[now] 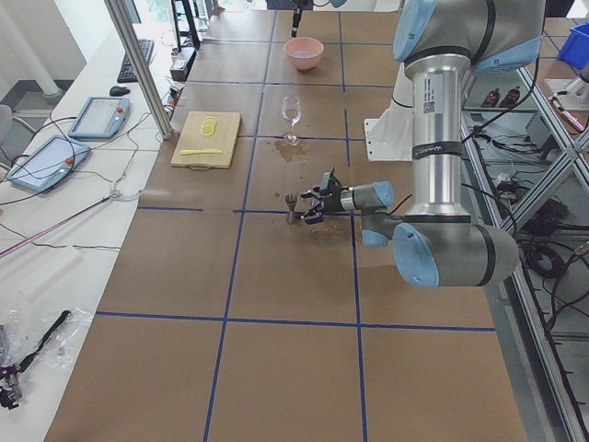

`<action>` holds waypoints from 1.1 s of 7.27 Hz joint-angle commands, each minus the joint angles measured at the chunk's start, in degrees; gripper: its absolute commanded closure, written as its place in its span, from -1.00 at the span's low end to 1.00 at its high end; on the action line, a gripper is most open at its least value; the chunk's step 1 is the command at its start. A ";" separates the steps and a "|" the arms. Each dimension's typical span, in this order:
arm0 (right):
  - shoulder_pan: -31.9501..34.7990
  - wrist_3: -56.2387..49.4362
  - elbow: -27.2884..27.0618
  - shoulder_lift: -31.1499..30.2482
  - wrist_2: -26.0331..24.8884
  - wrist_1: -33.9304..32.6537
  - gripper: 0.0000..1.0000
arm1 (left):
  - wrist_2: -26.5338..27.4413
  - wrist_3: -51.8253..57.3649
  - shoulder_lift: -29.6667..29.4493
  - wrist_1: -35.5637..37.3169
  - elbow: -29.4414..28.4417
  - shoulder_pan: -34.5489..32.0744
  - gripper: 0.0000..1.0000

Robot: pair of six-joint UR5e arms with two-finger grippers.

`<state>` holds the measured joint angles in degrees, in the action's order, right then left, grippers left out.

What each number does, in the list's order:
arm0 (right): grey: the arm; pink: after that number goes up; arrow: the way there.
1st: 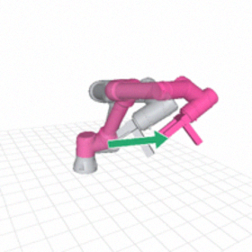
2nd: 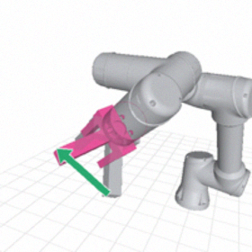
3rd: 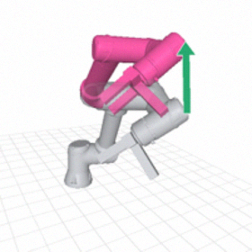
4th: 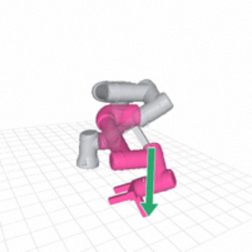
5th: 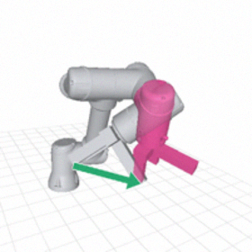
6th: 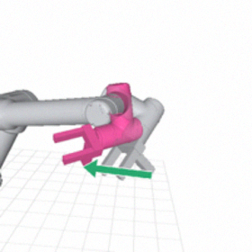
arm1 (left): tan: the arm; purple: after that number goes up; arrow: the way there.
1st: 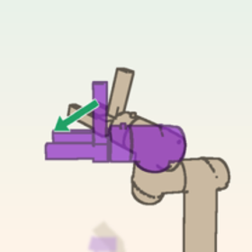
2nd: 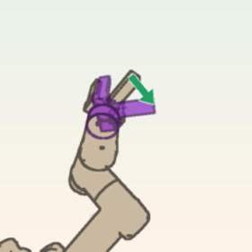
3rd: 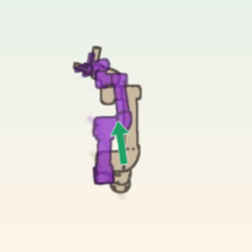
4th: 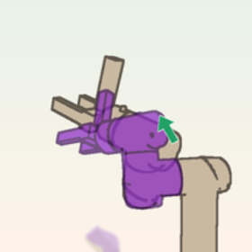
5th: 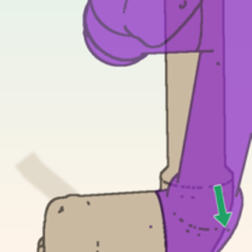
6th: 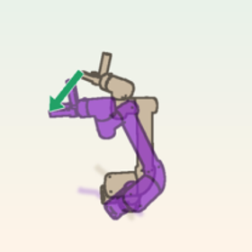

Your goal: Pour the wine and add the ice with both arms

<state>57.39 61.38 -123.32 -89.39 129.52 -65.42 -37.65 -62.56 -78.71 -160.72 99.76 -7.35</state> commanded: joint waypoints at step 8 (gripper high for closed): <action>-6.67 13.94 5.09 18.36 0.56 -1.20 1.00 | -31.12 -3.35 13.75 6.21 15.10 -2.83 -0.99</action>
<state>52.01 74.50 -119.67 -73.41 130.61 -66.59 -63.28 -64.93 -66.30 -154.65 113.26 -8.52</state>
